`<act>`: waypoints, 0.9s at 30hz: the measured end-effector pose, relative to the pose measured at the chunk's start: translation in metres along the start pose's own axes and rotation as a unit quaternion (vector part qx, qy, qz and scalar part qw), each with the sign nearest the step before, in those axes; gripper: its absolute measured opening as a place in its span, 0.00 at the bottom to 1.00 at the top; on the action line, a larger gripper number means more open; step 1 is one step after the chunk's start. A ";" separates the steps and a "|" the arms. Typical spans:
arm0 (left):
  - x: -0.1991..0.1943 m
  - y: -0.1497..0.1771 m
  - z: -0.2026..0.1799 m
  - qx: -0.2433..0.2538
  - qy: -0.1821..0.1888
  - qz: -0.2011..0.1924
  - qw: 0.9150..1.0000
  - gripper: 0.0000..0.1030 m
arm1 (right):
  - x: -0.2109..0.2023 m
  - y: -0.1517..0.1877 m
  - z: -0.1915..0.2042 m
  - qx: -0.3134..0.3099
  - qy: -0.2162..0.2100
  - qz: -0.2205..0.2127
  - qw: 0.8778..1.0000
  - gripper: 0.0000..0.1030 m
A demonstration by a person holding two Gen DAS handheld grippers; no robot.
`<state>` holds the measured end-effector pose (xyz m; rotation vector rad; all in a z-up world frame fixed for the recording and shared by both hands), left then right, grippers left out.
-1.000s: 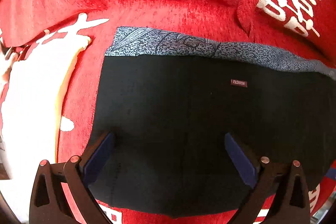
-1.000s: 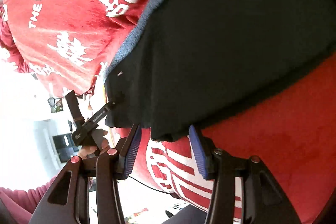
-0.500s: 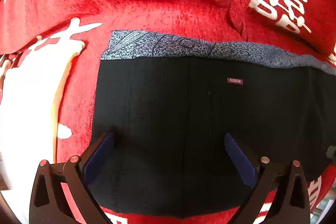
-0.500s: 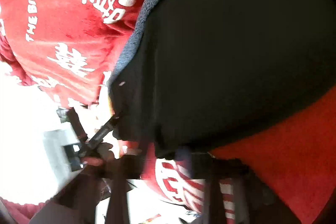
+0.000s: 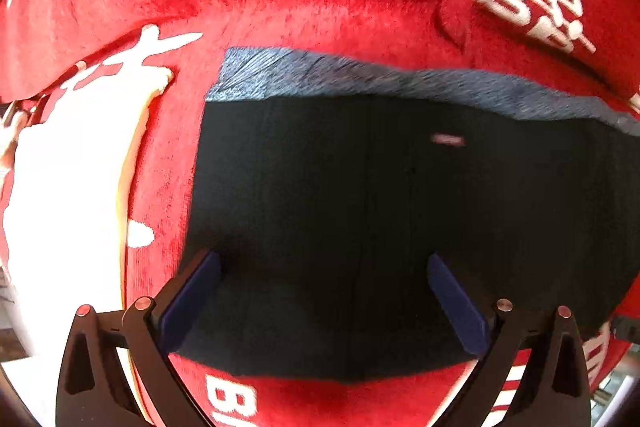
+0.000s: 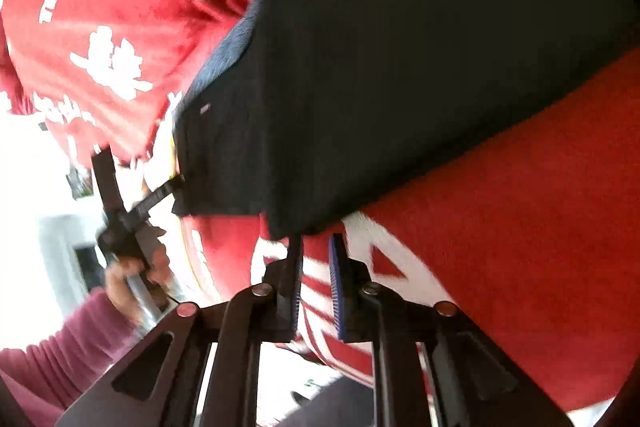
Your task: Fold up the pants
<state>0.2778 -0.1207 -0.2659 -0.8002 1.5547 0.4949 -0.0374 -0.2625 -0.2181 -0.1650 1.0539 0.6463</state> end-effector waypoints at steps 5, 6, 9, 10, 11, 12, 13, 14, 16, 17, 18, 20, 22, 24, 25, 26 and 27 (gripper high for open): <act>-0.010 -0.026 -0.079 0.044 0.051 -0.034 0.997 1.00 | -0.048 -0.045 -0.011 -0.034 0.053 -0.082 0.995 0.39; -0.004 -0.035 -0.099 0.051 0.062 -0.036 0.996 1.00 | -0.053 -0.059 -0.012 -0.036 0.058 -0.094 0.993 0.39; 0.018 -0.064 -0.145 0.056 0.067 -0.050 0.995 1.00 | -0.052 -0.101 -0.017 -0.046 0.089 -0.107 0.989 0.36; 0.025 -0.072 -0.153 0.051 0.063 -0.055 0.995 1.00 | -0.049 -0.113 -0.015 -0.050 0.092 -0.111 0.988 0.36; 0.032 -0.078 -0.157 0.045 0.058 -0.056 0.996 1.00 | -0.046 -0.121 -0.014 -0.056 0.094 -0.112 0.988 0.36; 0.045 -0.085 -0.161 0.035 0.050 -0.054 0.997 1.00 | -0.039 -0.130 -0.013 -0.067 0.102 -0.109 0.987 0.36; 0.052 -0.087 -0.161 0.031 0.042 -0.052 0.997 1.00 | -0.033 -0.134 -0.013 -0.074 0.112 -0.106 0.985 0.36; 0.062 -0.087 -0.159 0.028 0.024 -0.049 0.998 1.00 | -0.027 -0.138 -0.016 -0.080 0.127 -0.104 0.983 0.36; 0.069 -0.090 -0.152 0.019 0.032 -0.065 0.997 1.00 | -0.019 -0.142 -0.029 -0.081 0.153 -0.103 0.979 0.34; 0.070 -0.091 -0.150 0.021 0.028 -0.064 0.997 1.00 | -0.022 -0.145 -0.033 -0.079 0.143 -0.113 0.980 0.33; 0.070 -0.091 -0.147 0.028 0.022 -0.063 0.997 1.00 | -0.025 -0.148 -0.038 -0.076 0.147 -0.120 0.979 0.33; 0.067 -0.090 -0.137 0.037 0.002 -0.058 0.998 1.00 | -0.038 -0.157 -0.058 -0.064 0.178 -0.138 0.972 0.33; 0.062 -0.090 -0.130 0.029 -0.014 -0.046 0.998 1.00 | -0.050 -0.162 -0.076 -0.036 0.187 -0.139 0.972 0.34; 0.051 -0.087 -0.128 0.025 -0.027 -0.035 0.999 1.00 | -0.067 -0.162 -0.090 -0.013 0.199 -0.143 0.969 0.37; 0.045 -0.087 -0.127 0.026 -0.024 -0.032 0.999 1.00 | -0.075 -0.159 -0.096 -0.006 0.201 -0.144 0.969 0.38; 0.039 -0.083 -0.133 0.028 -0.014 -0.029 0.999 1.00 | -0.080 -0.155 -0.099 -0.001 0.198 -0.146 0.969 0.38; 0.032 -0.076 -0.143 0.030 0.000 -0.027 0.999 1.00 | -0.086 -0.149 -0.102 0.004 0.193 -0.148 0.970 0.39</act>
Point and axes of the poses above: each gripper's, at about its wrist camera, not at the fingertips, and x roughly the way its jaws point, z to its left, y to its underside, the point moved 10 cm from there along x, roughly the way its jaws point, and after that the axes turned 12 degrees about y, right-handed, at the moved point
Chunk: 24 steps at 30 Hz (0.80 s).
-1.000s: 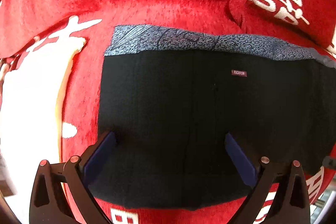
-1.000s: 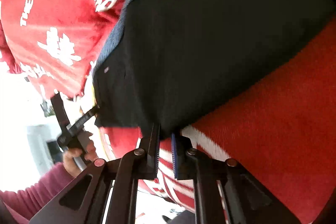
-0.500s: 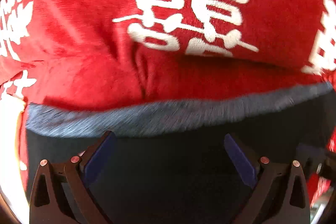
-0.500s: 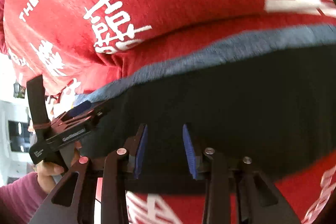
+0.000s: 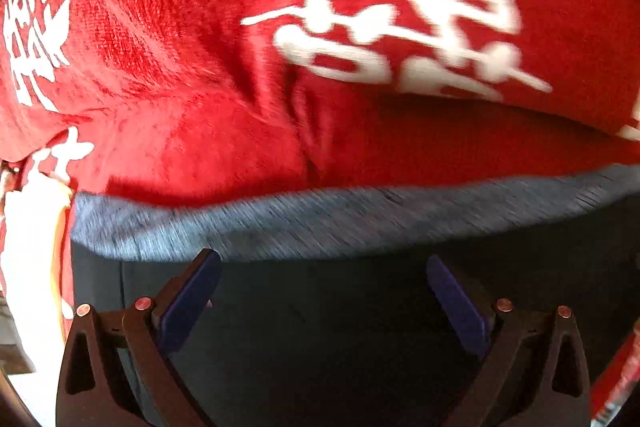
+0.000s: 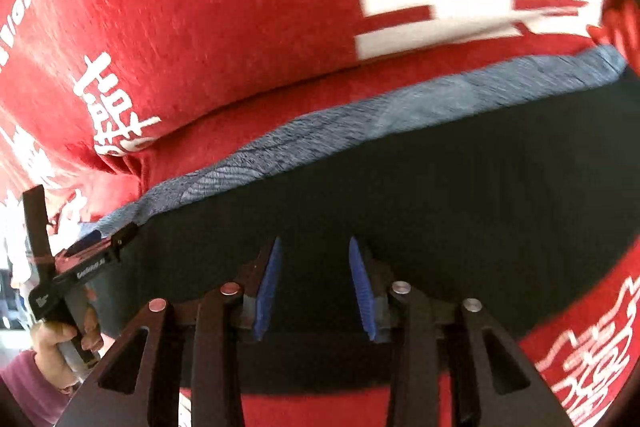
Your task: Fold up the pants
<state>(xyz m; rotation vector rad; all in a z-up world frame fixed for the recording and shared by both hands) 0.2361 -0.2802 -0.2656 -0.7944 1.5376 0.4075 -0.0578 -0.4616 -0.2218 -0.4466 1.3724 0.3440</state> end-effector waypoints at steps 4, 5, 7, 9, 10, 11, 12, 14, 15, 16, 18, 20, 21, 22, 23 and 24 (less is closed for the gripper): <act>-0.014 0.031 -0.054 0.017 0.049 0.017 0.999 1.00 | -0.010 0.028 -0.015 0.007 0.005 0.005 1.000 0.42; -0.013 0.037 -0.065 0.021 0.054 0.021 0.998 1.00 | -0.008 0.034 -0.017 0.008 0.004 0.009 1.000 0.42; -0.002 0.053 -0.086 0.027 0.058 0.038 0.997 1.00 | -0.004 0.042 -0.023 0.020 -0.003 0.014 1.000 0.42; 0.014 0.069 -0.094 0.012 0.046 0.065 0.997 1.00 | -0.003 0.044 -0.023 0.030 -0.013 0.006 0.999 0.42; 0.013 0.070 -0.093 -0.008 0.048 0.050 0.998 1.00 | -0.003 0.044 -0.024 0.031 -0.014 0.006 0.999 0.42; 0.012 0.069 -0.092 -0.025 0.051 0.041 0.998 1.00 | -0.003 0.044 -0.025 0.032 -0.016 0.007 0.999 0.42; 0.012 0.070 -0.091 -0.032 0.051 0.041 0.997 1.00 | -0.002 0.042 -0.023 0.034 -0.021 0.006 0.999 0.42; 0.011 0.071 -0.090 -0.036 0.048 0.040 0.997 1.00 | -0.003 0.043 -0.026 0.037 -0.032 0.008 0.999 0.42; 0.011 0.070 -0.088 -0.037 0.046 0.040 0.997 1.00 | -0.003 0.043 -0.026 0.039 -0.038 0.009 0.998 0.42; 0.012 0.070 -0.090 -0.038 0.041 0.042 0.998 1.00 | -0.006 0.044 -0.028 0.040 -0.045 0.011 0.998 0.42; 0.010 0.073 -0.091 -0.038 0.032 0.045 0.998 1.00 | -0.009 0.046 -0.030 0.042 -0.057 0.017 0.997 0.42; 0.011 0.074 -0.101 -0.043 0.022 0.047 0.998 1.00 | -0.013 0.047 -0.034 0.039 -0.064 0.022 0.997 0.45; 0.012 0.071 -0.112 -0.046 0.018 0.048 0.998 1.00 | -0.016 0.049 -0.038 0.037 -0.066 0.026 0.997 0.48; 0.011 0.070 -0.117 -0.051 0.013 0.049 0.997 1.00 | -0.018 0.050 -0.041 0.036 -0.071 0.030 0.996 0.48; 0.011 0.067 -0.127 -0.054 0.009 0.051 0.997 1.00 | -0.019 0.051 -0.044 0.036 -0.075 0.034 0.996 0.48; 0.011 0.067 -0.129 -0.058 0.003 0.052 0.997 1.00 | -0.021 0.053 -0.048 0.034 -0.073 0.037 0.996 0.51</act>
Point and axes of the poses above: each gripper's, at about its wrist camera, not at the fingertips, and x roughly the way its jaws point, z to its left, y to its underside, the point moved 10 cm from there along x, roughly the way its jaws point, and after that the axes turned 12 degrees about y, right-handed, at the moved point
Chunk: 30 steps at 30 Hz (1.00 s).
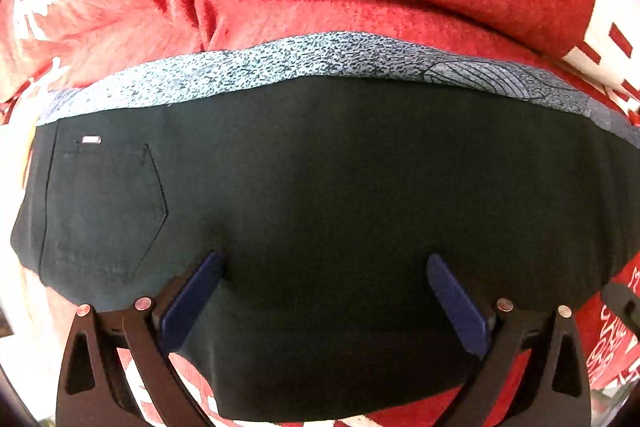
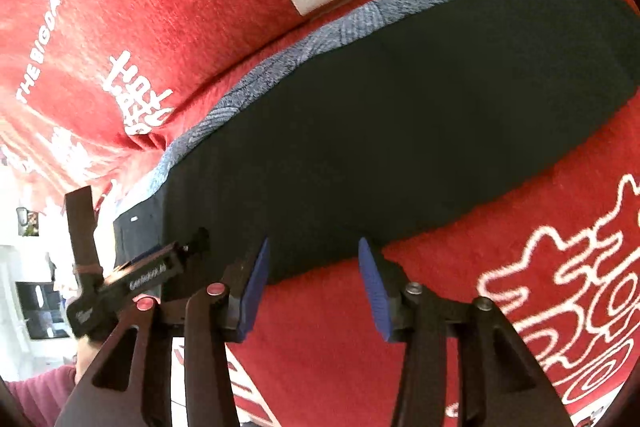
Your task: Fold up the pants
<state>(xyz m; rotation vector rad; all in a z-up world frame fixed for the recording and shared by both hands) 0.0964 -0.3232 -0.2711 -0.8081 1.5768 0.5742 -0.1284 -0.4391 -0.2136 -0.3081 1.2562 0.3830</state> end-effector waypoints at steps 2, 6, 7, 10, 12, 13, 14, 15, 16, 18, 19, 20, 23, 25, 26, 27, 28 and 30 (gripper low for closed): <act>0.001 0.000 -0.002 -0.003 -0.008 -0.001 1.000 1.00 | -0.001 0.002 -0.008 -0.006 0.012 0.007 1.000 0.55; -0.001 -0.001 -0.006 -0.007 -0.023 -0.006 1.000 1.00 | -0.001 0.008 -0.030 -0.003 0.011 0.023 1.000 0.56; -0.002 0.001 -0.006 -0.008 -0.025 -0.006 1.000 1.00 | 0.001 0.009 -0.036 -0.002 0.012 0.029 0.999 0.56; -0.005 0.004 -0.009 -0.009 -0.036 -0.008 0.999 1.00 | 0.008 0.011 -0.046 0.001 0.003 0.041 0.999 0.56; -0.007 0.004 -0.009 -0.007 -0.044 -0.009 0.999 1.00 | 0.007 0.011 -0.048 -0.003 -0.006 0.041 0.999 0.56; -0.010 0.006 -0.012 -0.006 -0.048 -0.008 0.999 1.00 | 0.007 0.012 -0.047 -0.009 -0.006 0.041 0.999 0.57; -0.011 0.005 -0.015 -0.005 -0.053 -0.008 0.999 1.00 | 0.008 0.012 -0.045 -0.014 -0.006 0.042 0.999 0.58; -0.013 0.008 -0.017 -0.005 -0.057 -0.009 0.998 1.00 | 0.008 0.012 -0.044 -0.018 -0.008 0.042 0.999 0.61; -0.015 0.010 -0.018 -0.005 -0.061 -0.010 0.998 1.00 | 0.008 0.012 -0.043 -0.021 -0.010 0.042 0.999 0.62; -0.019 0.013 -0.020 -0.007 -0.066 -0.012 0.998 1.00 | 0.008 0.012 -0.041 -0.028 -0.015 0.043 0.999 0.65; -0.019 0.015 -0.021 -0.008 -0.067 -0.012 0.998 1.00 | 0.009 0.012 -0.041 -0.031 -0.018 0.044 0.998 0.65; -0.020 0.016 -0.022 -0.009 -0.068 -0.013 0.998 1.00 | 0.009 0.012 -0.040 -0.034 -0.021 0.044 0.998 0.66; -0.022 0.020 -0.025 -0.012 -0.069 -0.016 0.997 1.00 | 0.009 0.011 -0.040 -0.037 -0.028 0.045 0.998 0.66; -0.019 0.017 -0.020 -0.017 -0.069 -0.016 0.997 1.00 | 0.010 0.011 -0.040 -0.037 -0.029 0.045 0.998 0.66; -0.019 0.017 -0.019 -0.018 -0.069 -0.015 0.997 1.00 | 0.010 0.011 -0.040 -0.037 -0.030 0.046 0.998 0.66; -0.018 0.017 -0.019 -0.018 -0.069 -0.015 0.997 1.00 | 0.010 0.010 -0.040 -0.037 -0.030 0.046 0.998 0.67; -0.018 0.016 -0.018 -0.017 -0.069 -0.015 0.997 1.00 | 0.010 0.010 -0.040 -0.036 -0.031 0.046 0.998 0.68; -0.018 0.016 -0.018 -0.015 -0.070 -0.016 0.997 1.00 | 0.010 0.010 -0.039 -0.034 -0.032 0.046 0.998 0.71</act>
Point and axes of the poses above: each gripper's, at about its wrist camera, not at the fingertips, and x roughly the way its jaws point, z to its left, y to its underside, the point moved 10 cm from there along x, roughly the way its jaws point, and after that the axes turned 12 degrees about y, right-handed, at the moved point
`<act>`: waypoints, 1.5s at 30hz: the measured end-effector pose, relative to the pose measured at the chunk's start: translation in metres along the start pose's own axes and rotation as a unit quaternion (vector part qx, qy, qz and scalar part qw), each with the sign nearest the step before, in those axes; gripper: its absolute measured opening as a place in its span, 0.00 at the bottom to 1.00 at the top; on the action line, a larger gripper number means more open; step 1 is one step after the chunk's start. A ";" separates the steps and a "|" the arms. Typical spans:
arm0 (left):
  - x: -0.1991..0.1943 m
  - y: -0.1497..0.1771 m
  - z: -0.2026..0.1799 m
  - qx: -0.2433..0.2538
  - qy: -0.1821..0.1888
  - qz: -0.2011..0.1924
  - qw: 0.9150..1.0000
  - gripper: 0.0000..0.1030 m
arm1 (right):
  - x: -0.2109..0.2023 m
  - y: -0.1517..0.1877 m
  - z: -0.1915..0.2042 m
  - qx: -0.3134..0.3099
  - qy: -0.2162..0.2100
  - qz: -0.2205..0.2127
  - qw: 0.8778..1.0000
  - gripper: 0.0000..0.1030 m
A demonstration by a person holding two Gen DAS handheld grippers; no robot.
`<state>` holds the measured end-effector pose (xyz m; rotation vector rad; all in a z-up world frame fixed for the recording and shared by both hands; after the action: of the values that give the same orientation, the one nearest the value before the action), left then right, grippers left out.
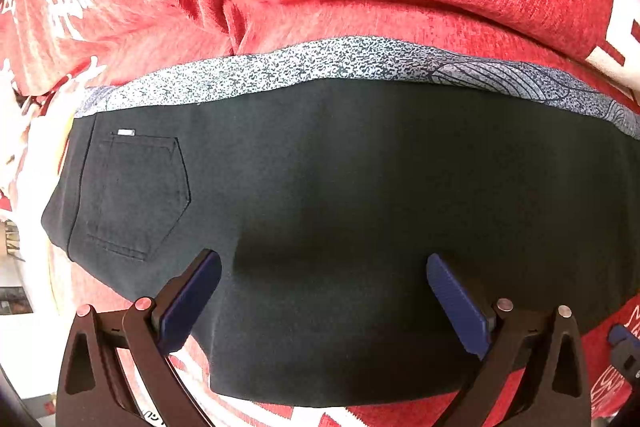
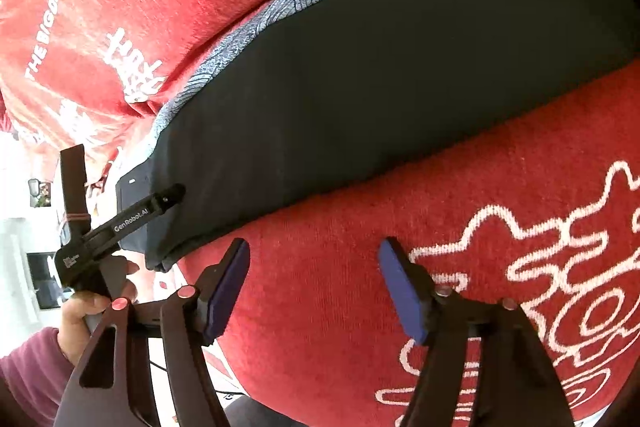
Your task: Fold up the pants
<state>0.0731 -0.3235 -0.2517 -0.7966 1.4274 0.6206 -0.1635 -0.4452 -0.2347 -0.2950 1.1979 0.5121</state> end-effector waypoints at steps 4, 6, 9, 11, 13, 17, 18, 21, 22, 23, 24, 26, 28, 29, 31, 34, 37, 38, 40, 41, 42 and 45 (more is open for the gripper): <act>0.001 -0.001 0.001 0.000 -0.005 0.003 1.000 1.00 | 0.001 0.000 0.004 -0.005 -0.001 -0.001 1.000 0.74; 0.000 -0.001 0.000 0.006 -0.006 0.001 1.000 1.00 | 0.000 0.000 0.003 -0.001 -0.004 0.000 1.000 0.74; 0.000 -0.001 0.001 0.005 -0.007 0.002 1.000 1.00 | 0.000 -0.001 0.002 0.006 -0.014 0.003 1.000 0.74; 0.000 -0.001 0.000 0.005 -0.009 0.003 1.000 1.00 | -0.001 -0.001 0.001 0.012 -0.023 0.005 1.000 0.74; 0.000 -0.001 0.000 0.008 -0.012 0.003 1.000 1.00 | -0.002 -0.002 0.000 0.015 -0.031 0.008 0.999 0.74; -0.001 -0.001 -0.001 0.013 -0.018 0.005 1.000 1.00 | -0.002 -0.001 -0.001 0.018 -0.040 0.011 0.999 0.74; -0.001 -0.001 -0.001 0.014 -0.019 0.007 1.000 1.00 | -0.003 -0.001 -0.001 0.018 -0.042 0.012 0.999 0.74; -0.001 -0.002 -0.001 0.017 -0.023 0.011 1.000 1.00 | -0.004 0.000 -0.002 0.024 -0.049 0.017 0.998 0.74; -0.002 -0.002 -0.001 0.019 -0.026 0.012 0.999 1.00 | -0.005 0.000 -0.003 0.030 -0.053 0.019 0.998 0.74; -0.002 -0.002 -0.002 0.021 -0.029 0.013 0.999 1.00 | -0.006 0.000 -0.005 0.035 -0.055 0.019 0.998 0.75; -0.002 -0.002 -0.003 0.024 -0.033 0.014 0.999 1.00 | -0.008 -0.001 -0.008 0.042 -0.057 0.018 0.997 0.75; -0.003 -0.002 -0.004 0.030 -0.041 0.015 0.999 1.00 | -0.015 -0.005 -0.017 0.057 -0.062 0.008 0.996 0.75; -0.003 -0.002 -0.005 0.036 -0.047 0.016 0.998 1.00 | -0.024 -0.011 -0.030 0.075 -0.068 -0.008 0.995 0.75; -0.004 -0.002 -0.006 0.039 -0.050 0.017 0.998 1.00 | -0.030 -0.015 -0.037 0.085 -0.069 -0.018 0.994 0.75; -0.004 -0.002 -0.006 0.044 -0.054 0.017 0.997 1.00 | -0.039 -0.022 -0.054 0.105 -0.064 -0.038 0.992 0.75; -0.004 -0.003 -0.007 0.052 -0.057 0.018 0.997 1.00 | -0.048 -0.030 -0.081 0.137 -0.053 -0.057 0.987 0.75; -0.004 -0.003 -0.006 0.056 -0.057 0.020 0.997 1.00 | -0.060 -0.039 -0.107 0.162 -0.018 -0.087 0.983 0.75; -0.004 -0.003 -0.006 0.057 -0.057 0.020 0.997 1.00 | -0.068 -0.044 -0.120 0.175 0.004 -0.107 0.979 0.75; -0.004 -0.003 -0.007 0.059 -0.059 0.018 0.996 1.00 | -0.080 -0.050 -0.139 0.202 0.026 -0.129 0.970 0.74; -0.004 -0.003 -0.007 0.059 -0.059 0.018 0.996 1.00 | -0.085 -0.053 -0.152 0.225 0.034 -0.139 0.964 0.73; -0.004 -0.003 -0.007 0.059 -0.060 0.017 0.996 1.00 | -0.087 -0.057 -0.162 0.236 0.038 -0.140 0.961 0.64; -0.004 -0.003 -0.007 0.055 -0.061 0.016 0.996 1.00 | -0.081 -0.068 -0.182 0.251 0.057 -0.126 0.958 0.19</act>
<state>0.0705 -0.3305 -0.2474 -0.6398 1.3520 0.5997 -0.2960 -0.6080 -0.2251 -0.0375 1.3351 -0.0397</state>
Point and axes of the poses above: each gripper's, at about its wrist camera, not at the fingertips, and x roughly the way its jaws point, z to its left, y to its underside, the point moved 10 cm from there along x, roughly the way its jaws point, and after that the axes turned 12 degrees about y, right-handed, at the moved point
